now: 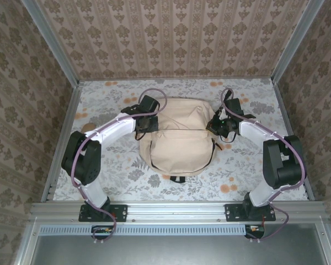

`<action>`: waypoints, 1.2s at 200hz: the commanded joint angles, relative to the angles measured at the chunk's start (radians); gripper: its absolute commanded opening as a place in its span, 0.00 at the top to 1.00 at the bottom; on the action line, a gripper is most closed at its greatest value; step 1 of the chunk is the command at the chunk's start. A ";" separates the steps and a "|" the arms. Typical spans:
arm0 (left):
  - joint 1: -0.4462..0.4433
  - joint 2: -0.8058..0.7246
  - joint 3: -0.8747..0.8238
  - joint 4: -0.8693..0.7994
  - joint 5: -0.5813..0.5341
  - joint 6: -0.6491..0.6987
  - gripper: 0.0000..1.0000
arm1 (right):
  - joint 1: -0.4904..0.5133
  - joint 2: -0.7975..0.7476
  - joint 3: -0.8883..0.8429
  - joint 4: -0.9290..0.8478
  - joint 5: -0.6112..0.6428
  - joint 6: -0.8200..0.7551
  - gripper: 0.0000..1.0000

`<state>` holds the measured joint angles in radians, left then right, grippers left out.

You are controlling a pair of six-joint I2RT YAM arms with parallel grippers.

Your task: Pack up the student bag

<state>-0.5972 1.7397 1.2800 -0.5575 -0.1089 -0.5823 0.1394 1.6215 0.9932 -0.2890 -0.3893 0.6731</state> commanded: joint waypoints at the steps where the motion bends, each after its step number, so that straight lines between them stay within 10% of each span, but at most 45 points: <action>1: 0.020 -0.042 0.007 -0.053 -0.008 0.006 0.87 | -0.017 -0.032 -0.017 -0.073 0.124 -0.022 1.00; 33: 0.023 -0.076 0.062 -0.160 -0.004 -0.024 0.41 | -0.017 -0.051 -0.017 -0.079 0.154 -0.022 1.00; 61: 0.062 -0.133 0.040 -0.219 -0.034 -0.033 0.26 | -0.016 -0.080 -0.010 -0.091 0.167 -0.044 1.00; 72: 0.090 -0.156 0.011 -0.231 -0.042 -0.021 0.20 | -0.010 -0.098 -0.012 -0.085 0.129 -0.074 0.72; 118: 0.291 -0.261 -0.138 -0.230 -0.032 0.023 0.09 | 0.038 -0.203 -0.007 -0.127 0.107 -0.156 0.15; 240: 0.855 -0.087 -0.039 -0.231 0.066 0.251 0.00 | 0.141 -0.429 -0.098 -0.129 0.138 -0.128 0.00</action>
<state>0.1875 1.5829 1.1847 -0.7624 -0.0746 -0.3855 0.2646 1.2331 0.9070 -0.3889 -0.2825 0.5304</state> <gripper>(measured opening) 0.992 0.995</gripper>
